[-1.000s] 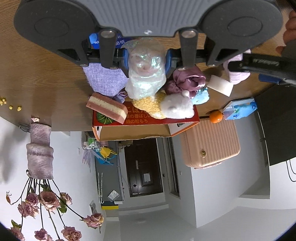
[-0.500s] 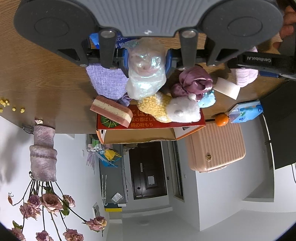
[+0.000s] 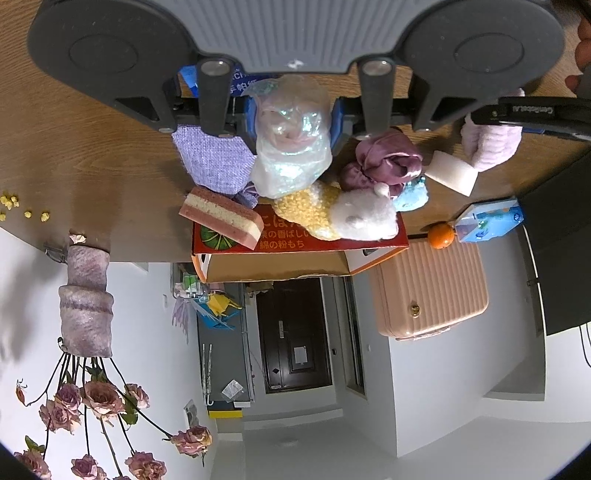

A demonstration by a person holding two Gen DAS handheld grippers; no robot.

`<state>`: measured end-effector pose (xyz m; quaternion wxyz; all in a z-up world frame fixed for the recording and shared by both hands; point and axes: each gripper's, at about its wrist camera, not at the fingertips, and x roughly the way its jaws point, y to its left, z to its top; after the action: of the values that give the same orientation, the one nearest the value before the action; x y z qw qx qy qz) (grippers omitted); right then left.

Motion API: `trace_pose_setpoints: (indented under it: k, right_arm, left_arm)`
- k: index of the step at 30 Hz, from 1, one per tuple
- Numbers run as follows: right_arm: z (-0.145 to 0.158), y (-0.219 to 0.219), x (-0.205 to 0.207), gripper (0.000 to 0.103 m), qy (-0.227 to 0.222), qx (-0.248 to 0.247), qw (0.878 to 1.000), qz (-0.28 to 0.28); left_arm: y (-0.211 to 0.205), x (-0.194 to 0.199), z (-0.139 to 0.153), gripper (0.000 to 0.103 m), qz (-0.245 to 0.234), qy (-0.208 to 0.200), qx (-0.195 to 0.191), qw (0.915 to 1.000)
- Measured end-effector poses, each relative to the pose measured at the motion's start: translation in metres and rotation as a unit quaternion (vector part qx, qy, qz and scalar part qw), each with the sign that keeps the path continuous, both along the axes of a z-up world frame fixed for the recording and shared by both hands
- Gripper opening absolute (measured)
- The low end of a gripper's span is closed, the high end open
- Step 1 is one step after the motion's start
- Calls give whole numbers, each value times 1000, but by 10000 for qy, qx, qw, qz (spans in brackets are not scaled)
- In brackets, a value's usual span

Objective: Organize soft objects
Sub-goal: 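Grasp the lavender fuzzy roll with the left gripper while the right holds the bag, then lift and carry both held items over the open cardboard box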

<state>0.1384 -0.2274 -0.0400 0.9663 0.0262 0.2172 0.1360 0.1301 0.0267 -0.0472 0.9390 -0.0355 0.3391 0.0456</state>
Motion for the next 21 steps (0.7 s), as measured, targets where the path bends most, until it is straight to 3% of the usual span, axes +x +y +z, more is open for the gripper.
trace_pose_setpoints:
  k: [8, 21]
  right_arm:
    - [3, 4, -5, 36, -78, -129, 9998, 112]
    - [12, 3, -12, 36, -241, -233, 9994, 118]
  left_arm:
    - [0, -24, 5, 39, -204, -186, 145, 9995]
    - [-4, -57, 44, 39, -593, -1101, 340, 9916]
